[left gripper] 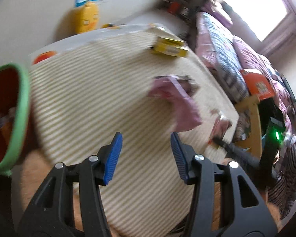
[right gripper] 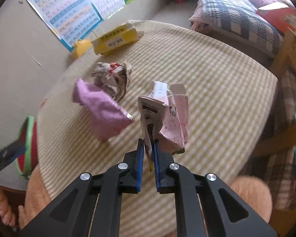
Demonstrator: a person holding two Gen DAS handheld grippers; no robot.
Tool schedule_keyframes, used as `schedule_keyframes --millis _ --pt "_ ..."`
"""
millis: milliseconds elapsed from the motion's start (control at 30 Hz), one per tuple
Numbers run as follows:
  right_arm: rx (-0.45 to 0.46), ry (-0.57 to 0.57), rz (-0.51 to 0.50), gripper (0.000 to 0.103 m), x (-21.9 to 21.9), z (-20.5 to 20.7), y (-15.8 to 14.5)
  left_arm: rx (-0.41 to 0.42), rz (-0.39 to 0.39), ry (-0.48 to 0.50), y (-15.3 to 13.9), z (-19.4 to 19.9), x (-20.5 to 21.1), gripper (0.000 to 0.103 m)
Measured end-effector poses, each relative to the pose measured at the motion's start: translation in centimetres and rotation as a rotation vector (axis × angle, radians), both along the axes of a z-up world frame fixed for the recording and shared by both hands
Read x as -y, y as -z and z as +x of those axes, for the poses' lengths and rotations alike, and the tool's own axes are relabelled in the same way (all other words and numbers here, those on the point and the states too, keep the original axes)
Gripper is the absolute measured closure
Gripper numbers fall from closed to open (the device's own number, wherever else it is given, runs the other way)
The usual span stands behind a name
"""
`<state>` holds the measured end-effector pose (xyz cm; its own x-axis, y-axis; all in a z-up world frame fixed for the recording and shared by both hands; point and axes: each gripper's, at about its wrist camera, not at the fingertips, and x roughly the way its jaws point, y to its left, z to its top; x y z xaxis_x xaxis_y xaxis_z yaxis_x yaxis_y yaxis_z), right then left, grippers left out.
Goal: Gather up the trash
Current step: 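Grasp the pink wrapper with the left gripper while the right grasps the pink-white milk carton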
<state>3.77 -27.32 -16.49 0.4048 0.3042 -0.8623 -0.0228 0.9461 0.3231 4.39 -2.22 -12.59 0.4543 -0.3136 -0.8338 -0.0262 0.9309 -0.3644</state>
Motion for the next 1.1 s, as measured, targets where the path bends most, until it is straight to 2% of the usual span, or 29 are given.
schedule_keyframes --millis 67,167,233,300,367,433,467,500,567,633,733,833,1000,1100 --pt "0.008 0.009 0.013 0.095 0.1 -1.4 -0.1 -0.003 -0.024 0.01 0.8 2.1 2.6 0.051" --pt "0.015 0.022 0.029 0.095 0.8 -2.7 -0.1 -0.033 -0.053 -0.004 2.2 4.8 5.4 0.051" --pt "0.02 0.038 0.041 0.094 1.2 -2.9 -0.3 -0.034 -0.015 -0.002 2.8 6.5 7.4 0.05" --pt "0.025 0.047 0.049 0.093 1.6 -3.0 -0.5 -0.039 0.022 0.007 3.4 7.6 8.9 0.044" --pt "0.018 0.042 0.059 0.092 1.7 -3.3 -0.3 -0.084 0.037 0.015 4.5 8.7 10.1 0.043" --pt "0.007 0.03 0.071 0.09 1.6 -3.2 0.0 -0.116 0.024 0.018 5.4 9.1 10.6 0.044" --pt "0.002 0.025 0.076 0.089 1.5 -3.1 0.2 -0.109 0.041 0.032 5.6 9.2 11.0 0.055" --pt "-0.002 0.022 0.079 0.086 1.5 -3.1 0.3 -0.098 0.07 0.05 5.6 9.1 11.4 0.063" --pt "-0.012 0.023 0.09 0.083 1.5 -3.1 0.6 -0.081 0.126 0.116 5.6 8.6 12.2 0.071" --pt "-0.02 0.031 0.104 0.079 1.8 -3.1 0.8 -0.088 0.107 0.139 5.6 7.9 11.8 0.074" --pt "-0.035 0.04 0.118 0.078 1.9 -3.0 1.2 -0.096 0.057 0.132 5.0 6.3 10.0 0.077" --pt "-0.042 0.037 0.127 0.077 1.9 -2.9 1.3 -0.086 0.069 0.166 4.1 4.2 8.7 0.077" --pt "-0.05 0.038 0.137 0.077 1.9 -2.7 1.5 -0.121 0.094 0.229 3.7 1.3 7.0 0.077" --pt "-0.051 0.05 0.148 0.067 2.1 -2.7 1.5 -0.135 0.14 0.207 4.4 -0.1 5.5 0.077"
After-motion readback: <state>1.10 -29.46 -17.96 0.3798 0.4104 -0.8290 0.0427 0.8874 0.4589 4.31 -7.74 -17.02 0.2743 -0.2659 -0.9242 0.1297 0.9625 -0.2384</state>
